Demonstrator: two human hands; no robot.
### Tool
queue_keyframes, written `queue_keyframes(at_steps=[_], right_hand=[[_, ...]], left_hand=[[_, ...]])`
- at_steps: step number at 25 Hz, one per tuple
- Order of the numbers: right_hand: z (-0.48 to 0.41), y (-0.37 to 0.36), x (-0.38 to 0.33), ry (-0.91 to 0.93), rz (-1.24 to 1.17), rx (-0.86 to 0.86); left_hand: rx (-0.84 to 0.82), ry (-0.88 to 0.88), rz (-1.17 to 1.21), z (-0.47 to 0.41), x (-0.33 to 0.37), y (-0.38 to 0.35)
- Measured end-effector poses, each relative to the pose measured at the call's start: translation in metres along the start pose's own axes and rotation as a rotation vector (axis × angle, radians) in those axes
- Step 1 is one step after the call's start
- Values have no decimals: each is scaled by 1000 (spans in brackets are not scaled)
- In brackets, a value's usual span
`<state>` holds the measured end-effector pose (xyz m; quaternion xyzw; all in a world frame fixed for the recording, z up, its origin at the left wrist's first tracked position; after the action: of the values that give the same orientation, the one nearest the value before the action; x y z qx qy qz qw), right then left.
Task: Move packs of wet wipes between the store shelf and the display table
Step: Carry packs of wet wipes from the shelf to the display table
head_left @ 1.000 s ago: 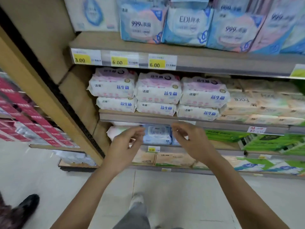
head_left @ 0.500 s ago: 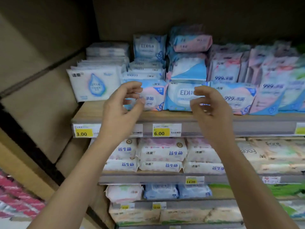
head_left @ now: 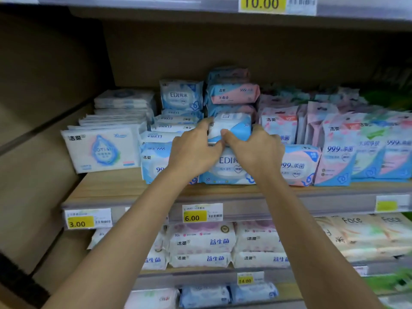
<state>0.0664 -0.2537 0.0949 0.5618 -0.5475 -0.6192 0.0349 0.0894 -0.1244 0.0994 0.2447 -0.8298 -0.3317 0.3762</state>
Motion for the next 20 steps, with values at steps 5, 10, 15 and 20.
queue_keyframes(at_steps=[5,10,15,20], right_hand=[[-3,-5,7,24,-250,2],[18,7,11,63,-790,-63],[71,-5,15,48,-1099,-232],[86,-10,26,-92,-1311,-553]], left_hand=[[158,119,306,0,6,-6],[382,110,784,20,11,-2],[576,62,1038,48,15,4],[535,50,993,72,-19,22]])
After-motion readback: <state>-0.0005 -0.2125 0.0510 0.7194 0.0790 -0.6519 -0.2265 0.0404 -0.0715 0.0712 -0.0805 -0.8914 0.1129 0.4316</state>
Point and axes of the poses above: each hand's wrist, its own z-axis away from the middle knuckle, its own y-axis out of the back of the hand, x = y × z, the point moved 3 cm from there along -z, towards the middle knuckle, and after that the axes turned 13 degrees about -y, right-handed, at the moved point
